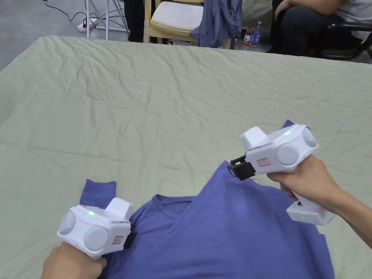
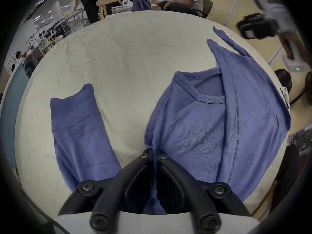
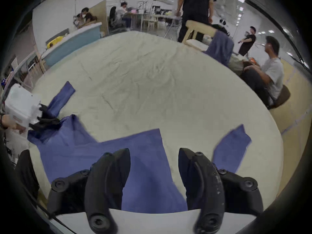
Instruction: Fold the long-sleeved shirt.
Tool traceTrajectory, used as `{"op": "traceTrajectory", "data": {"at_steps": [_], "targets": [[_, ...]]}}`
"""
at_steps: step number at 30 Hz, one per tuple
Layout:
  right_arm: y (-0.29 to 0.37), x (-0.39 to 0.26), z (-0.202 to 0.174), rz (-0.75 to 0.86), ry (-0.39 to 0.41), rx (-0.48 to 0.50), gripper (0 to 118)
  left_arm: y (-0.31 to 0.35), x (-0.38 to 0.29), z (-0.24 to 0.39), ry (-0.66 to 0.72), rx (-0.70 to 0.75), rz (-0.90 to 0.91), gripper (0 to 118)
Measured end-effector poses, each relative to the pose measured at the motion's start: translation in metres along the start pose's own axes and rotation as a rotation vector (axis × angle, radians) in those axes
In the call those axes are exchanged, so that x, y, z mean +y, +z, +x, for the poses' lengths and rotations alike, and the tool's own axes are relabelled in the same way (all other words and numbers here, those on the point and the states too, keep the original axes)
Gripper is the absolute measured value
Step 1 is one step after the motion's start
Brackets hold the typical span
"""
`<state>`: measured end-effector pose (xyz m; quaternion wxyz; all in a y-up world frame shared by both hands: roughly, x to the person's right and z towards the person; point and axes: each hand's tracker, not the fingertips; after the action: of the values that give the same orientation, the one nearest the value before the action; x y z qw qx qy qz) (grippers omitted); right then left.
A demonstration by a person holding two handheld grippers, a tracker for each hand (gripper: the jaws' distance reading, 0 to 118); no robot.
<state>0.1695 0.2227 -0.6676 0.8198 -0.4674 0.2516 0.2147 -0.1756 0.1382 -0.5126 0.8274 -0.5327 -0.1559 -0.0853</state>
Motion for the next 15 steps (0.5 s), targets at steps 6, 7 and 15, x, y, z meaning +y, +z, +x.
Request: {"op": "traceTrajectory", "data": {"at_steps": [6,7,15], "targets": [[-0.087,0.004,-0.012,-0.149,0.041,0.048,65,-0.002,0.0,0.0,-0.002,-0.008,-0.003,4],[-0.084,0.002,-0.014,-0.121,0.034,0.026,65,-0.003,0.0,0.001,-0.004,-0.009,-0.003,4],[-0.056,-0.008,-0.026,-0.044,-0.014,-0.02,3,0.004,0.001,-0.003,0.042,-0.03,0.005,3]]}}
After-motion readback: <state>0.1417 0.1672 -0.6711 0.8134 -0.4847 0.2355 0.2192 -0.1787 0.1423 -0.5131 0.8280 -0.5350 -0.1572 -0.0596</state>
